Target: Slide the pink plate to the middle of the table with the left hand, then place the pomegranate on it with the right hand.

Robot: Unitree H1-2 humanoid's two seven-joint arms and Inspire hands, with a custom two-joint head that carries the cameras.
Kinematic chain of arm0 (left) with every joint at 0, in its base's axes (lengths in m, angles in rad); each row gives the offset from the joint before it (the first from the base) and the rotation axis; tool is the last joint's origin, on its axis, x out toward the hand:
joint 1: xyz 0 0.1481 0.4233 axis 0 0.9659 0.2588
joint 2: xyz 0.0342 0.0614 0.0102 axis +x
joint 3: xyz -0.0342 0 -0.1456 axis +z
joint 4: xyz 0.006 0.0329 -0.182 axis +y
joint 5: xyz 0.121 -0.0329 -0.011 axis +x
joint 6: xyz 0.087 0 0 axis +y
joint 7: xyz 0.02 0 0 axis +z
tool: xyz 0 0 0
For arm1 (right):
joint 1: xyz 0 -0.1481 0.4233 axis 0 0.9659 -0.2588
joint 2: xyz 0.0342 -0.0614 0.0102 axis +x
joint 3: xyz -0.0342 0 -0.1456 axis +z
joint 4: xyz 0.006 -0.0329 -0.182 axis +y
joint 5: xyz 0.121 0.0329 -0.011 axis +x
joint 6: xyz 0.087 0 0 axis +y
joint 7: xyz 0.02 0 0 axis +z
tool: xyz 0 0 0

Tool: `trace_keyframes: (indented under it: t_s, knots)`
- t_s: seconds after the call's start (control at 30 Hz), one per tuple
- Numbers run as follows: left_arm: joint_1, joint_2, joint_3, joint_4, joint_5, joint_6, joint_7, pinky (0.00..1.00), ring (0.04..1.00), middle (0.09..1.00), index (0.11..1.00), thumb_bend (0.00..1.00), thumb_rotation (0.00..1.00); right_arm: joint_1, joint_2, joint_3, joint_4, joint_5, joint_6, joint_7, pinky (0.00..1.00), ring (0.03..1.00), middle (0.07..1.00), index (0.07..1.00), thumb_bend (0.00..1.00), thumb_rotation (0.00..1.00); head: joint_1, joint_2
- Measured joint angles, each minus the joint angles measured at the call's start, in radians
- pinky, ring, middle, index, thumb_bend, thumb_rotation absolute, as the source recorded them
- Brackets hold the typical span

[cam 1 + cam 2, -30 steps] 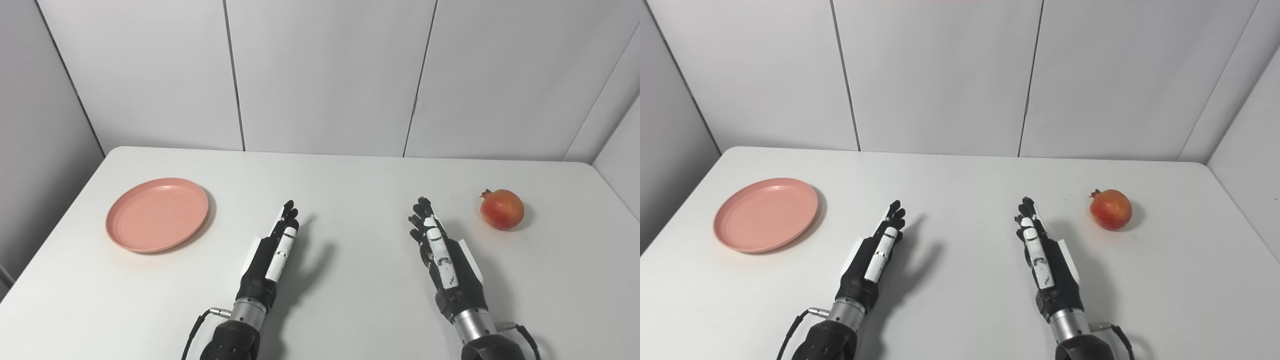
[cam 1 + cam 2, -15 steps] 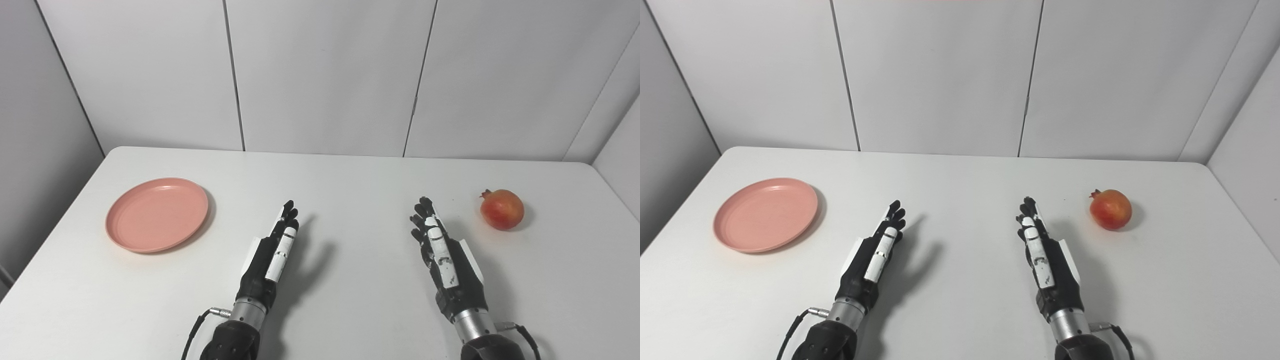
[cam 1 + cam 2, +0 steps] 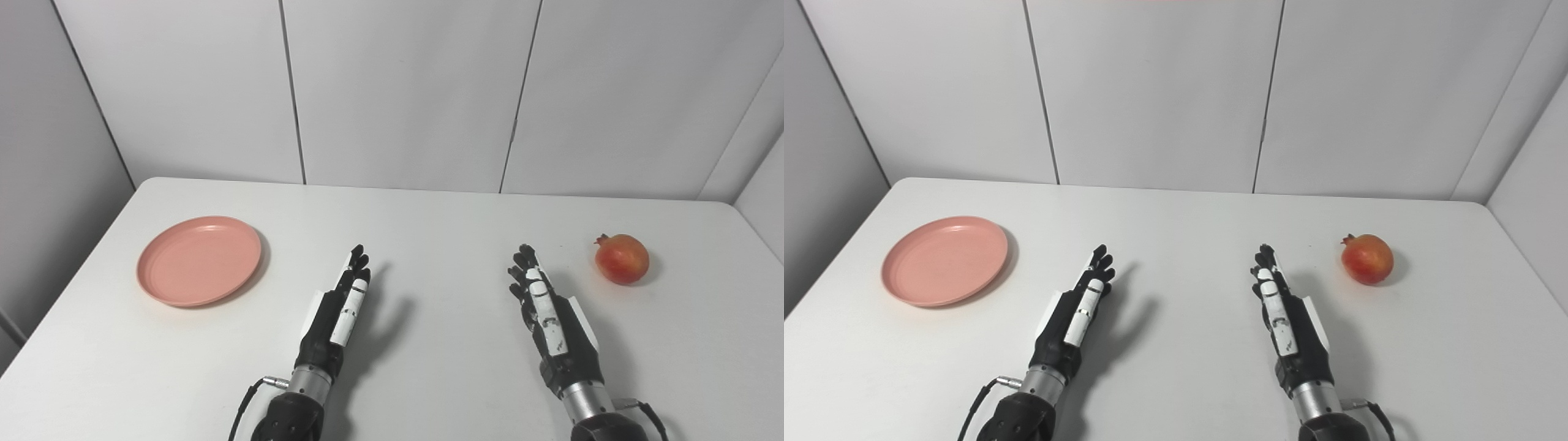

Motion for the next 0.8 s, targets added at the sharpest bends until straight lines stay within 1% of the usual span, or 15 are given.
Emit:
trace_keyframes:
  t_s: [0.03,0.1,0.13,0.17,0.23,0.3,0.37,0.5,0.6,0.8]
  knots:
    - [0.0,-0.005,-0.001,0.006,0.002,-0.007,0.008,0.96,0.971,0.987,0.984,0.39,1.0,0.0,-0.006,-0.003,0.005,0.005,-0.005,0.004,1.0,1.0,1.0,1.0,0.24,1.0,0.023,-0.008]
    - [0.0,-0.015,-0.002,0.015,0.017,-0.02,0.021,0.95,0.968,0.985,0.98,0.39,1.0,0.001,-0.016,-0.014,0.016,0.02,-0.023,0.015,1.0,1.0,1.0,1.0,0.22,1.0,0.028,-0.009]
    - [-0.001,-0.018,-0.002,0.02,0.021,-0.024,0.026,0.95,0.969,0.986,0.978,0.39,1.0,0.001,-0.022,-0.018,0.019,0.026,-0.027,0.019,1.0,1.0,1.0,1.0,0.21,1.0,0.054,-0.02]
    - [-0.002,-0.023,-0.002,0.023,0.026,-0.026,0.031,0.95,0.969,0.986,0.977,0.39,1.0,0.001,-0.029,-0.019,0.022,0.034,-0.033,0.022,1.0,1.0,1.0,1.0,0.21,1.0,0.054,-0.02]
    - [-0.006,-0.028,-0.005,0.035,0.042,-0.029,0.041,0.94,0.968,0.984,0.976,0.39,1.0,0.003,-0.043,-0.023,0.025,0.043,-0.046,0.038,1.0,1.0,1.0,1.0,0.21,1.0,0.123,-0.048]
    - [-0.011,-0.033,-0.009,0.046,0.055,-0.034,0.051,0.94,0.969,0.985,0.975,0.41,1.0,0.003,-0.052,-0.028,0.03,0.051,-0.055,0.045,1.0,1.0,1.0,1.0,0.19,1.0,0.123,-0.048]
    - [-0.02,-0.037,-0.013,0.061,0.067,-0.044,0.057,0.94,0.972,0.986,0.976,0.41,1.0,0.003,-0.054,-0.033,0.032,0.064,-0.059,0.051,1.0,1.0,1.0,1.0,0.18,1.0,0.175,-0.068]
    - [-0.042,-0.054,-0.018,0.092,0.083,-0.051,0.069,0.96,0.979,0.986,0.978,0.38,1.0,0.004,-0.053,-0.036,0.033,0.087,-0.061,0.061,1.0,1.0,1.0,1.0,0.15,1.0,0.187,-0.072]
    - [-0.043,-0.061,-0.018,0.093,0.083,-0.051,0.073,0.97,0.983,0.987,0.98,0.37,1.0,0.003,-0.054,-0.036,0.036,0.097,-0.061,0.063,1.0,1.0,1.0,1.0,0.13,1.0,0.177,-0.075]
    - [-0.045,-0.061,-0.019,0.098,0.083,-0.055,0.073,0.96,0.981,0.986,0.983,0.39,1.0,0.003,-0.052,-0.035,0.035,0.101,-0.061,0.062,1.0,1.0,1.0,1.0,0.12,1.0,0.174,-0.071]
